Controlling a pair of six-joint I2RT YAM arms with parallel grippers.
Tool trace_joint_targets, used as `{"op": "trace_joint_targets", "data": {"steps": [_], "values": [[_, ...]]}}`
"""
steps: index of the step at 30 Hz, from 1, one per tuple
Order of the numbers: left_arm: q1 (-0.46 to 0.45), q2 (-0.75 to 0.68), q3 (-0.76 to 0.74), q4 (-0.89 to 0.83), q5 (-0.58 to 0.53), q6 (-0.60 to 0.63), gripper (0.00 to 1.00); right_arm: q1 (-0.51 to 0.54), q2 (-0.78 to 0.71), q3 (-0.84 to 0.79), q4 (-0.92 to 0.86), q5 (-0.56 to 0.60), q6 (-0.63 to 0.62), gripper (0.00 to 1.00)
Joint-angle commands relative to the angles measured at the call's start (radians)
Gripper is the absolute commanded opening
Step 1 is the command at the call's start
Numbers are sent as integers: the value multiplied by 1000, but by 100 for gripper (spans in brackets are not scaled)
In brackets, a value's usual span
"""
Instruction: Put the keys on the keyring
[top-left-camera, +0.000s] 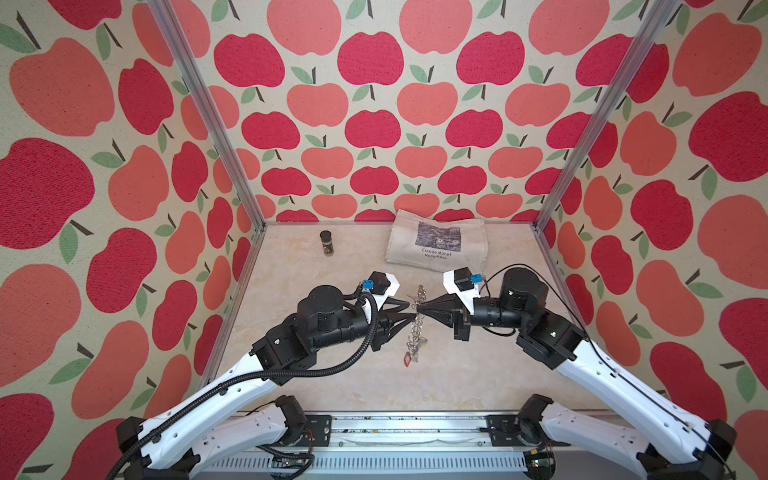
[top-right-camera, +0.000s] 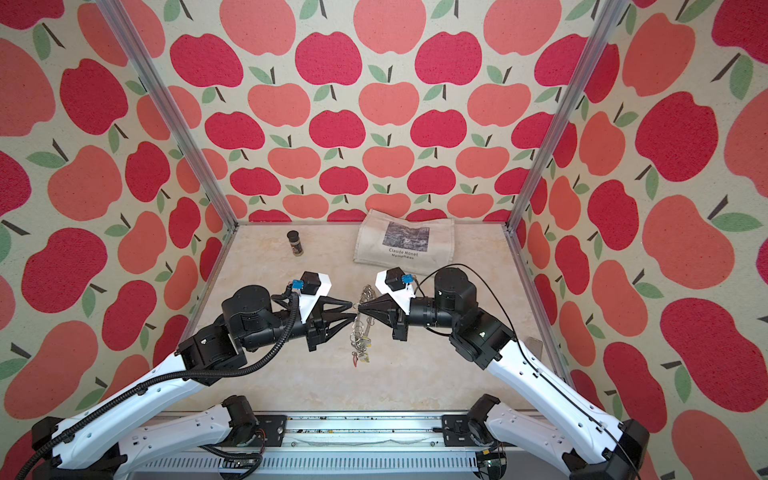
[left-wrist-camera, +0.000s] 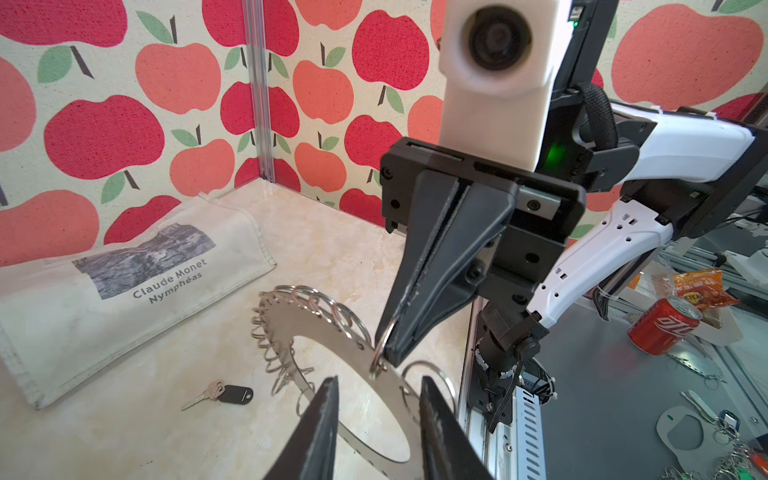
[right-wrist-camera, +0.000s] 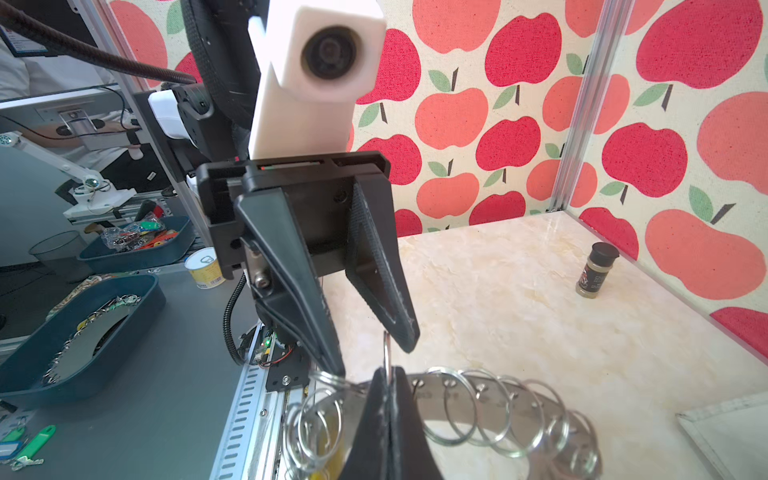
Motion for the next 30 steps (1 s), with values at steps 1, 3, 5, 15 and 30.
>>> {"op": "trace_joint_targets", "data": {"steps": [1,3,5,15,30], "values": [[6,6,32,39,24,9,30,-5,-22,10,62,-32,17,0],[6,3,34,50,23,10,27,-5,-23,12,55,-35,14,0],[6,6,39,58,29,10,25,-5,-24,12,54,-35,12,0],[5,16,54,72,34,24,17,-4,-18,25,42,-52,11,0],[0,47,94,54,90,38,5,1,-14,41,31,-61,16,0]]}}
